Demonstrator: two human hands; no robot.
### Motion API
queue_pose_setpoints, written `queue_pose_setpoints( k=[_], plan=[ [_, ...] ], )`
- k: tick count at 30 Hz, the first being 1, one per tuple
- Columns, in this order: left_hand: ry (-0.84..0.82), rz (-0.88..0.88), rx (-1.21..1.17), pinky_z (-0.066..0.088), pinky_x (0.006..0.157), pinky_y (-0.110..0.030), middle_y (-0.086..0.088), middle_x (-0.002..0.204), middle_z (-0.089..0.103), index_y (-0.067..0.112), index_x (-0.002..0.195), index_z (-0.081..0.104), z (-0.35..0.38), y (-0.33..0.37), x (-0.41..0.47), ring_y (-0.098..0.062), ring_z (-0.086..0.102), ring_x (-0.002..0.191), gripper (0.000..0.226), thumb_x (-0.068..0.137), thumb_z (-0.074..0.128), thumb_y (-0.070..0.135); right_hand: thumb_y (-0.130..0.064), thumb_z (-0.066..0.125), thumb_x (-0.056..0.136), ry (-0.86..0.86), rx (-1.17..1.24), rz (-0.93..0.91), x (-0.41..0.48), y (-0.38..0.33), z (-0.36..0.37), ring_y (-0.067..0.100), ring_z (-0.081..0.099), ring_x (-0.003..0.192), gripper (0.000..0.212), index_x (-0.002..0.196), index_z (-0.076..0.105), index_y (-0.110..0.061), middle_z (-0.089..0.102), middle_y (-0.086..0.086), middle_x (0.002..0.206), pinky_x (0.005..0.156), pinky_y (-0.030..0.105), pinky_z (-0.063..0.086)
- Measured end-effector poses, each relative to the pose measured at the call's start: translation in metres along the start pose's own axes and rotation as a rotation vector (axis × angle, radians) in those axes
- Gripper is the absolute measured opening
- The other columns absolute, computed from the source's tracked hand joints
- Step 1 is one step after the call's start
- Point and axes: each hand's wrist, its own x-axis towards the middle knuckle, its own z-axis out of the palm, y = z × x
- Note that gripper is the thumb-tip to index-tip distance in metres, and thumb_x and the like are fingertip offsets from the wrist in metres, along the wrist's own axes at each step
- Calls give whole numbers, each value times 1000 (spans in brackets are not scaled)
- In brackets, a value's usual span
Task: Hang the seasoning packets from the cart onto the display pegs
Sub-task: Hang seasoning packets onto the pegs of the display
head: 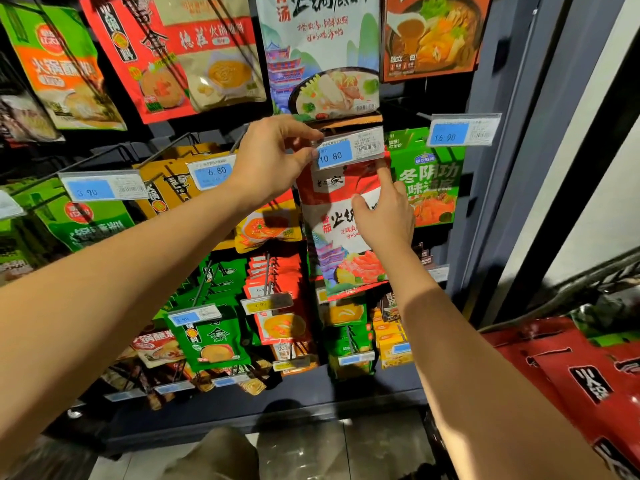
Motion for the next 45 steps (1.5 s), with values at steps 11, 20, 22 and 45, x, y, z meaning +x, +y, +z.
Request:
queue_pose_setpoints(
  k=[11, 20, 22, 45],
  plan=[
    [15, -8, -2, 49, 68, -27, 5, 97, 71, 21, 110, 79, 0, 1, 0, -8, 57, 83, 20, 91, 77, 25, -6, 52, 105, 28, 297, 18, -15, -8, -3, 29, 47, 139, 49, 147, 51, -31, 33, 11, 164, 106, 39, 42],
    [20, -13, -16, 52, 70, -30, 3, 99, 71, 19, 110, 78, 2, -2, 0, -11, 58, 85, 20, 90, 77, 23, -48, 57, 102, -14, 277, 106, -13, -15, 8, 33, 22, 155, 59, 156, 43, -28, 19, 15, 170, 118, 47, 28],
    [20, -3, -15, 50, 69, -28, 4, 99, 71, 19, 110, 78, 2, -3, 0, -10, 57, 85, 20, 91, 77, 24, -43, 56, 104, -3, 241, 98, -8, -13, 11, 36, 28, 152, 54, 153, 46, -25, 21, 16, 169, 114, 47, 32],
    [-61, 30, 94, 42, 85, -35, -7, 108, 57, 13, 113, 71, -12, 36, -12, -28, 54, 105, 26, 87, 74, 13, -17, 72, 94, -65, 180, 117, -67, 31, -70, 21, 66, 102, 46, 139, 62, -17, 51, -2, 130, 92, 36, 56]
  ],
)
